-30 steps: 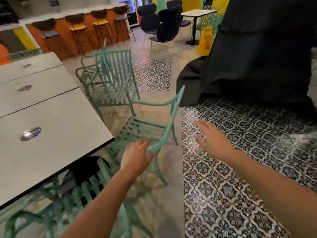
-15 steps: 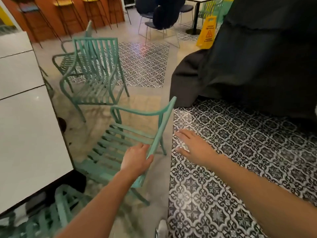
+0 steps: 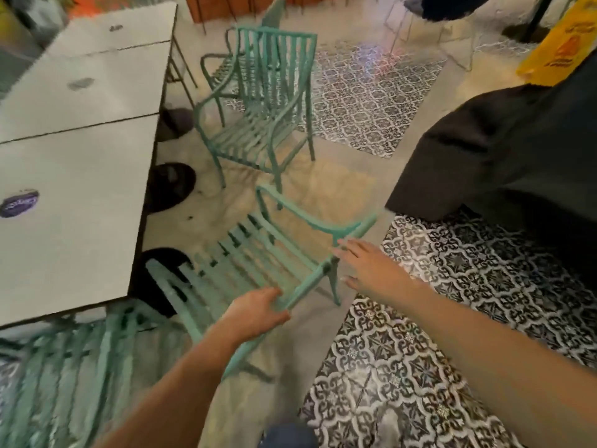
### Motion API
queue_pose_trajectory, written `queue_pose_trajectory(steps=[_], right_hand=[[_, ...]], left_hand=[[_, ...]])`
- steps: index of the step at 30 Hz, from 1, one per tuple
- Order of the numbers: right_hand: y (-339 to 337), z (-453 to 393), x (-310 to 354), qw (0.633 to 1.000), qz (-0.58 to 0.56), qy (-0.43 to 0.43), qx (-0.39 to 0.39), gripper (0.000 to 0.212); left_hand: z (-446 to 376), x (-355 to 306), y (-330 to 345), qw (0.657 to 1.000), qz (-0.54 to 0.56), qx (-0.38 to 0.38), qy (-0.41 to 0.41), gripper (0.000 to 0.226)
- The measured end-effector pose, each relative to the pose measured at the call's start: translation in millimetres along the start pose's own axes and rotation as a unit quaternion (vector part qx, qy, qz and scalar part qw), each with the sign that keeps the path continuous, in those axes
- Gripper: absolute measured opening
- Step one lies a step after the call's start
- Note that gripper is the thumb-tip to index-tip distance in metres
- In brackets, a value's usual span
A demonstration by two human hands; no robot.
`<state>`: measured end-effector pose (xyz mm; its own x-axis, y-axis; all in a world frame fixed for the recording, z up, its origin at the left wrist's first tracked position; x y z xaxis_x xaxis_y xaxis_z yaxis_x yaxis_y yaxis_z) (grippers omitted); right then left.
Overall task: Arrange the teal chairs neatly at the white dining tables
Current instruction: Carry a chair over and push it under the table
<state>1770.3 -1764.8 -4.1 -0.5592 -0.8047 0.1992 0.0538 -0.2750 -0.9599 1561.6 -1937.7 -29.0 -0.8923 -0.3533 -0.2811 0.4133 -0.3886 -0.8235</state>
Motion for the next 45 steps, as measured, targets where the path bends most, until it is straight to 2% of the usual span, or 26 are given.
queue_pose_trajectory(steps=[4,7,11,17,24,28,29,31,33,34,35,37,38,39,40,41,43,45], right_hand=[[7.2,-37.4,-35.4,0.993,0.046,-0.096,0.054,0.064],[19.4,-51.2,-48.4,0.987,0.036,-0.132,0.079,0.06],[26.6,-79.4,-62.0,0.98,0.067,-0.166,0.083,0.05],[13.5,-117.4,-102.9,0.964,0.106,-0.239,0.047,0.036],[-14.0,-168.9,-149.6,0.971,0.126,-0.204,0.025,0.034],[-18.1,-190.0,-168.3,0.973,0.132,-0.182,0.05,0.038],[-18.8,-192.0,-173.4,0.976,0.122,-0.176,0.042,0.041],[-16.7,-190.5,-183.7,0.989,0.064,-0.129,-0.033,0.054],[-15.7,-182.5,-190.3,0.987,-0.118,0.016,-0.109,0.073],[-12.1,-182.0,-197.7,0.951,-0.257,0.117,-0.123,0.082],[-8.4,-183.8,-204.6,0.888,-0.385,0.221,-0.116,0.089],[1.4,-191.3,-214.7,0.738,-0.555,0.383,-0.03,0.092],[4.8,-197.2,-217.0,0.674,-0.611,0.415,0.024,0.083],[4.4,-205.7,-218.3,0.629,-0.653,0.417,0.07,0.071],[2.0,-215.8,-218.3,0.607,-0.679,0.401,0.099,0.059],[-0.2,-227.0,-218.1,0.599,-0.692,0.385,0.116,0.05],[-5.2,-245.3,-211.3,0.606,-0.691,0.368,0.144,0.028],[-1.0,-257.6,-208.4,0.607,-0.679,0.39,0.136,0.012]], left_hand=[[3.2,-14.9,28.7,0.994,0.038,0.006,-0.106,0.058],[7.6,-27.8,36.6,0.987,-0.017,-0.026,-0.157,0.054],[7.5,-39.8,31.7,0.985,-0.023,-0.042,-0.168,0.033],[-18.4,-61.9,27.5,0.984,0.001,-0.064,-0.164,0.036],[-77.9,-87.0,1.0,0.978,0.059,-0.109,-0.165,0.039],[-101.5,-94.9,-6.8,0.975,0.068,-0.109,-0.182,0.039],[-104.4,-97.0,-7.9,0.973,0.072,-0.11,-0.191,0.037],[-104.9,-99.1,-5.2,0.96,0.124,-0.116,-0.223,0.035],[-95.7,-95.9,1.8,0.91,0.235,-0.171,-0.295,0.04],[-88.4,-93.6,5.7,0.869,0.281,-0.221,-0.342,0.042],[-79.0,-90.9,8.2,0.831,0.295,-0.267,-0.389,0.043],[-55.9,-81.2,19.6,0.749,0.284,-0.325,-0.502,0.04],[-45.5,-76.3,23.8,0.694,0.308,-0.337,-0.557,0.042],[-36.7,-76.0,24.8,0.626,0.364,-0.351,-0.593,0.046],[-32.6,-74.8,26.7,0.556,0.43,-0.37,-0.608,0.044],[-30.0,-74.0,28.2,0.489,0.491,-0.385,-0.609,0.033],[-27.4,-70.0,35.5,0.361,0.588,-0.401,-0.602,0.014],[-28.0,-67.9,50.5,0.233,0.676,-0.409,-0.567,0.025]])
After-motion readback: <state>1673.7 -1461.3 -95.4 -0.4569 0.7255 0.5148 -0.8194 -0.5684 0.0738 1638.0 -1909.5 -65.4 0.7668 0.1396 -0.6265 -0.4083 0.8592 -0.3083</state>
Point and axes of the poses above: each hand's wrist, its own z-axis away from the middle knuckle, its own y-axis out of the palm, x = y × z, the point moved 1 cm from there along -z, towards the middle knuckle, and after that the axes turned 4 degrees about y, right-handed, at the moved point
